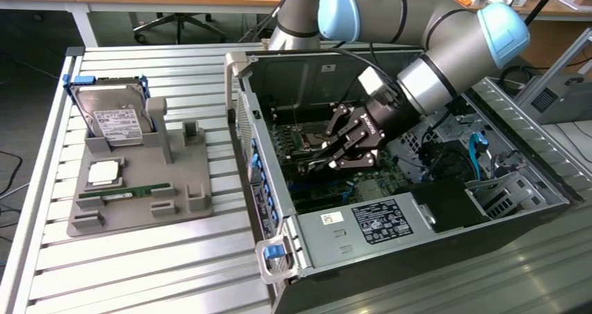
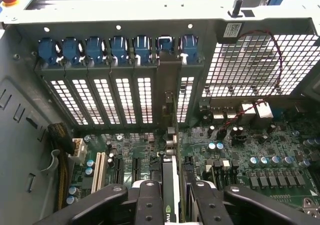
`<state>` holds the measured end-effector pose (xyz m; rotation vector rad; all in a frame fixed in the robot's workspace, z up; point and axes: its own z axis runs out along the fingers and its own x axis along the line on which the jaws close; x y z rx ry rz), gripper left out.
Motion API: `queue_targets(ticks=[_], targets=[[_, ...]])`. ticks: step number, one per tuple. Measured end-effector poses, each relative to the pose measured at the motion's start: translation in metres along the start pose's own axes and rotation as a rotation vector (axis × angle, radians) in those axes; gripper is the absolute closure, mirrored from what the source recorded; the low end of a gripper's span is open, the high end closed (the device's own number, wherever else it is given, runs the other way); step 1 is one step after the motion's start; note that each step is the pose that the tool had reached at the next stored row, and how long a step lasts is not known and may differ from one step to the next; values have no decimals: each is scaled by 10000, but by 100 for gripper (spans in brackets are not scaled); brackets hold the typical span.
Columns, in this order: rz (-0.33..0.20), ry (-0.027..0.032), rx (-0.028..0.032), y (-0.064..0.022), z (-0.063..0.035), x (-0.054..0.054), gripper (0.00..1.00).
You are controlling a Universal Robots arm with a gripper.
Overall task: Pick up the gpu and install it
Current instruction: 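Press down on the gpu until it lock into place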
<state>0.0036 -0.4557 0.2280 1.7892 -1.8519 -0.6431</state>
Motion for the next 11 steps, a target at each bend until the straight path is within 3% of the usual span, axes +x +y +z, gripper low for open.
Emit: queue_targets(ticks=[9, 11], targets=[[-8, 5, 1, 14, -16, -6, 73], [-66, 55, 1, 14, -17, -7, 73]])
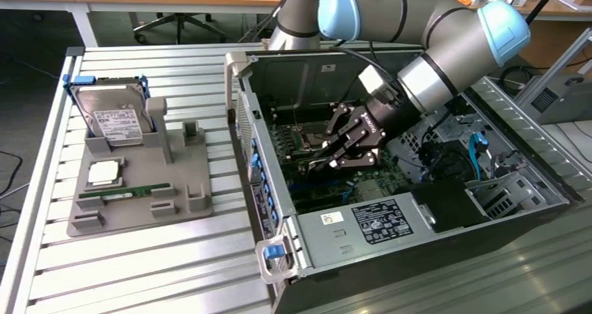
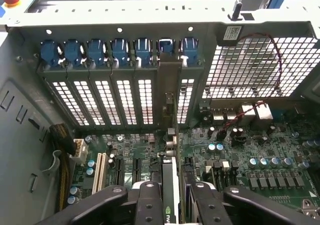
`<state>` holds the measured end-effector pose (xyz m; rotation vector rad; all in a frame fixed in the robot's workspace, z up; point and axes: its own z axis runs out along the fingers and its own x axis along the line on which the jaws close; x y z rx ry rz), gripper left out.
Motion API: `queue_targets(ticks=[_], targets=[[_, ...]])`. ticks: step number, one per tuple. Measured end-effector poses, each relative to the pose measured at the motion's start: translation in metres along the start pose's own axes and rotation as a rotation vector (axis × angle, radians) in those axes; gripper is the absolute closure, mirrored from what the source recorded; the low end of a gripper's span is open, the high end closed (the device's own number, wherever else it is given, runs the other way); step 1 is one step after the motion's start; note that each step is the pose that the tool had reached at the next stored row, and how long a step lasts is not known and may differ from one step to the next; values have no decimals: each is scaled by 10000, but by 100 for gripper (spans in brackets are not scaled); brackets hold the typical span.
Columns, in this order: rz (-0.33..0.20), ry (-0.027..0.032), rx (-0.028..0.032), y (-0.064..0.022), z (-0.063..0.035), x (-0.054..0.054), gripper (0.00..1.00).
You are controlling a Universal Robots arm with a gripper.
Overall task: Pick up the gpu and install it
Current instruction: 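Press down on the gpu until it lock into place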
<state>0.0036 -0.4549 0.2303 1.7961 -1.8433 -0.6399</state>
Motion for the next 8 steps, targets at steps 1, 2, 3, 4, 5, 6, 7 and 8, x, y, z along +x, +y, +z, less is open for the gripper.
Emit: queue_targets(ticks=[1, 2, 3, 4, 5, 6, 7, 8], targets=[[-11, 7, 0, -1, 0, -1, 73], [-19, 14, 1, -1, 0, -2, 73], [-33, 23, 1, -2, 1, -4, 73], [-45, 33, 2, -2, 0, -5, 73], [-51, 41, 1, -2, -1, -7, 73], [-55, 44, 1, -2, -1, -8, 73], [-57, 46, 2, -2, -1, -10, 73], [-58, 46, 2, -3, -1, -14, 73]])
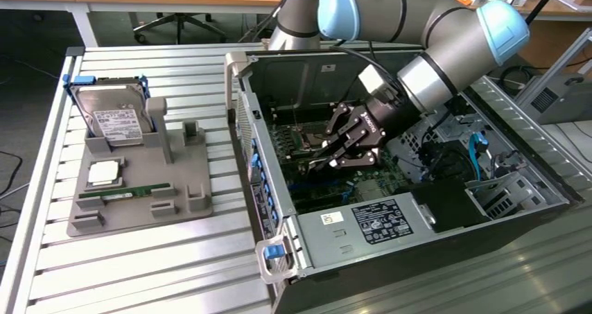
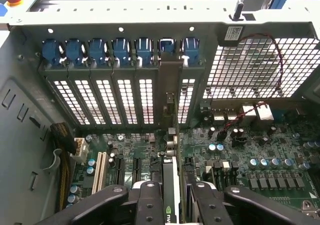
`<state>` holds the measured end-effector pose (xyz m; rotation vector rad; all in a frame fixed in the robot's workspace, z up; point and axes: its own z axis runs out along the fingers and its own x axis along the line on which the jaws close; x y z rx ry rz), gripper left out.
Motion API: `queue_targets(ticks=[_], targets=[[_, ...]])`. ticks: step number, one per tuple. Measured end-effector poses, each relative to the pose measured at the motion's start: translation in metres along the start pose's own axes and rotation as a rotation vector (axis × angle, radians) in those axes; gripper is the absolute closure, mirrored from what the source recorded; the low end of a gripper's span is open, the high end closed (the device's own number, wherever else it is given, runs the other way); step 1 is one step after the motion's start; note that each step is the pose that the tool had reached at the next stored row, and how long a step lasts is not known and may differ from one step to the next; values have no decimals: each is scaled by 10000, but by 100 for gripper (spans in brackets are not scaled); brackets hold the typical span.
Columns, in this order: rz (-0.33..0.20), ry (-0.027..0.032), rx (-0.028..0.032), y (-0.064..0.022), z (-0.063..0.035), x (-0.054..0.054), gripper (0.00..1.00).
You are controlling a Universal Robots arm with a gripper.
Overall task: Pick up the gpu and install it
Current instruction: 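Press down on the gpu until it lock into place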
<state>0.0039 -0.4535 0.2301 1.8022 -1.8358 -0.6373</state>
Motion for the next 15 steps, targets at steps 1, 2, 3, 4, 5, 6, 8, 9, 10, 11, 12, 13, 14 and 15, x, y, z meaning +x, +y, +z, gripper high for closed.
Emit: queue_targets(ticks=[1, 2, 3, 4, 5, 6, 8, 9, 10, 11, 12, 13, 14, 15], targets=[[-1, 0, 0, -1, 0, -2, 73], [-2, -1, 0, -1, 1, -3, 73], [-1, 0, 0, -1, 2, -4, 73], [1, 0, 0, -1, 3, -4, 73], [-2, -3, 0, -6, 8, -5, 73], [-1, -2, 0, -8, 10, -5, 73], [0, 0, 0, -11, 14, -5, 73], [0, 0, 0, -13, 16, -5, 73], [0, 0, -1, -15, 19, -5, 73], [-1, -2, -1, -17, 22, -6, 73], [-2, -4, 0, -20, 25, -6, 73], [0, -2, 0, -20, 25, -6, 73], [0, -1, 0, -20, 25, -6, 73], [0, -1, 0, -20, 25, -6, 73]])
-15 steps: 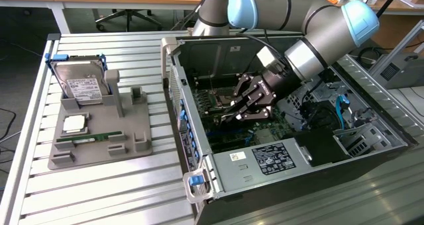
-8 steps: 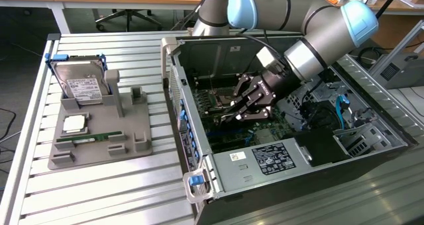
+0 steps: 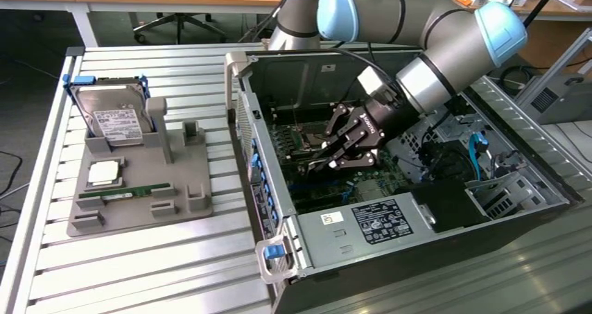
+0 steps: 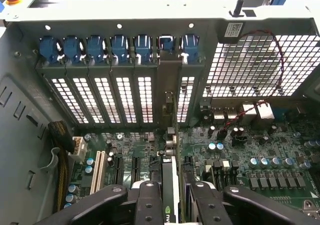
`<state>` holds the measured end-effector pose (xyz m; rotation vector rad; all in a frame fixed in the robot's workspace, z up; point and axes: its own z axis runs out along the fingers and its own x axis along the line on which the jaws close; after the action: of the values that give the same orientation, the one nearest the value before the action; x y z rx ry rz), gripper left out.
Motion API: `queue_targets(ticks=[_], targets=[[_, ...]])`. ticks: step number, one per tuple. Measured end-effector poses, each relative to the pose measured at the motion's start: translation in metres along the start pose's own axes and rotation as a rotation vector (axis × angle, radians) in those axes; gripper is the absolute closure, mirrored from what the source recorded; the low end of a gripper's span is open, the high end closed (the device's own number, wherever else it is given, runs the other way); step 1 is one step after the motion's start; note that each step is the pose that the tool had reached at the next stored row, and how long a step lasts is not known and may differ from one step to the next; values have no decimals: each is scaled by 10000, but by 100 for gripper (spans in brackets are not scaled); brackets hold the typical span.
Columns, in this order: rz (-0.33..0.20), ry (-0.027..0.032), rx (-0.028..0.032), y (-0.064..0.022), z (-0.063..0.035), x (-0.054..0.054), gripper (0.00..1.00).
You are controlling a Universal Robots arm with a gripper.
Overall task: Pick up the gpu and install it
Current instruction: 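Press down on the gpu until it lock into place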
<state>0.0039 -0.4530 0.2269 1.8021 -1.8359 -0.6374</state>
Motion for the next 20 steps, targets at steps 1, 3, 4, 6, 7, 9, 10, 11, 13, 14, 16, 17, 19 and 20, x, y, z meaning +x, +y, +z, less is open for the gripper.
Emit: queue_targets(ticks=[1, 3, 4, 6, 7, 9, 10, 11, 13, 14, 16, 17, 19, 20], targets=[[-1, 0, 0, 0, 0, 0, 73], [-1, -1, 0, -1, 0, 0, 73], [-1, -1, 0, 0, 1, 0, 73], [-2, -1, 0, -1, 1, 0, 73], [-1, -1, 0, -1, 1, 0, 73], [-1, -1, 0, -1, 1, 0, 73], [-2, -2, 0, -3, 4, 0, 73], [-4, -4, 1, -7, 8, -1, 73], [-2, -2, 1, -13, 15, -1, 73], [-1, -1, 0, -15, 19, 0, 73], [-1, 1, 0, -19, 23, -1, 73], [-1, 0, 0, -20, 23, -1, 73], [-1, -1, 0, -20, 24, -1, 73], [-1, -1, 0, -20, 24, -1, 73]])
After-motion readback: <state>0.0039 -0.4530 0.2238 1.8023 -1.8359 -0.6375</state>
